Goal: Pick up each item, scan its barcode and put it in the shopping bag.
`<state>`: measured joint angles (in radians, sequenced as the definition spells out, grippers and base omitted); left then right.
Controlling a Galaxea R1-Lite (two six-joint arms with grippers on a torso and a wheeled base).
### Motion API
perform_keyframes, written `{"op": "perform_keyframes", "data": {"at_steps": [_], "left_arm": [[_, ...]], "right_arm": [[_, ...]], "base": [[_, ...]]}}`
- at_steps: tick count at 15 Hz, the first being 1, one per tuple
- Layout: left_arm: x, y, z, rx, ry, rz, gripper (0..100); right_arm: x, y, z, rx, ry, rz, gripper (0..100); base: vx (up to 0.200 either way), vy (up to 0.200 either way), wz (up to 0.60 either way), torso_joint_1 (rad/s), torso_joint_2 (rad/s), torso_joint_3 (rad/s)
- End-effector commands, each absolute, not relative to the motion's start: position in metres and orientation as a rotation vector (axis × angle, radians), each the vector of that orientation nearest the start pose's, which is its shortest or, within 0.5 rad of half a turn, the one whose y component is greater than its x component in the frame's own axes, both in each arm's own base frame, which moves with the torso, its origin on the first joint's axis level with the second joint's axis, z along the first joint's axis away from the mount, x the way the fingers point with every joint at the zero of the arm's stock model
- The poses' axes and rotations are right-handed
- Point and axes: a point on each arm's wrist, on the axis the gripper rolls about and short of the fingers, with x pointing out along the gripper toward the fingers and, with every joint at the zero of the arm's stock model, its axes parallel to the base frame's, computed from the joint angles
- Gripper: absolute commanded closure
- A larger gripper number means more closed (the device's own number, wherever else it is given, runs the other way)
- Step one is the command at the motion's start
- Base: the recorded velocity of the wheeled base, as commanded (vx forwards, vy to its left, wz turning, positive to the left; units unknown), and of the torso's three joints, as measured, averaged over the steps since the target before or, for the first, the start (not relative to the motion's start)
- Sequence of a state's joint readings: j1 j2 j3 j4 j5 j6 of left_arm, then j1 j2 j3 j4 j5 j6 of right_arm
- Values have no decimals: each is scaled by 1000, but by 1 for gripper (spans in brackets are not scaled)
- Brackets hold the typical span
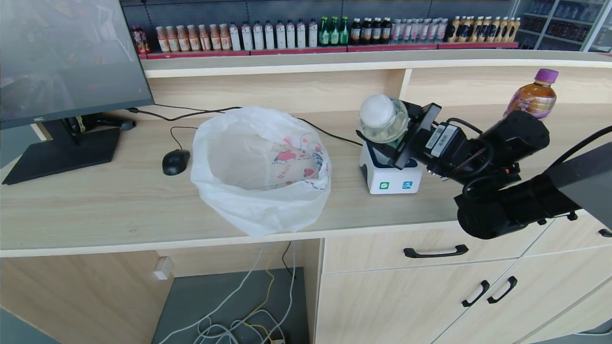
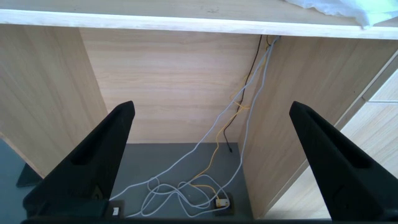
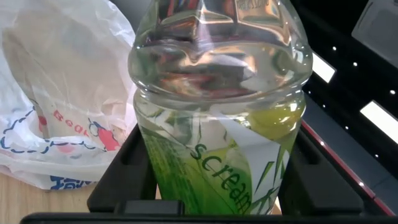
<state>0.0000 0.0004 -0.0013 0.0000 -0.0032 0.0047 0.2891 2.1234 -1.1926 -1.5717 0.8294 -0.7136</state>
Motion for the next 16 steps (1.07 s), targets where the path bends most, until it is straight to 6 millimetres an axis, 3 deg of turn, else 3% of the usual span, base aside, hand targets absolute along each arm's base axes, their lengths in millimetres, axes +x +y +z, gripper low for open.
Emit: {"op": "perform_keyframes", "data": {"at_steps": [1, 16], "left_arm": [[-23, 0, 75, 5, 0, -3, 0], [-23, 0, 76, 5, -2, -3, 0]], "right_arm": [[379, 130, 214, -791, -1008, 813, 100], [379, 130, 214, -791, -1009, 811, 100]], "base": [[0, 0, 0, 0, 0, 0], [0, 0, 0, 0, 0, 0]]}}
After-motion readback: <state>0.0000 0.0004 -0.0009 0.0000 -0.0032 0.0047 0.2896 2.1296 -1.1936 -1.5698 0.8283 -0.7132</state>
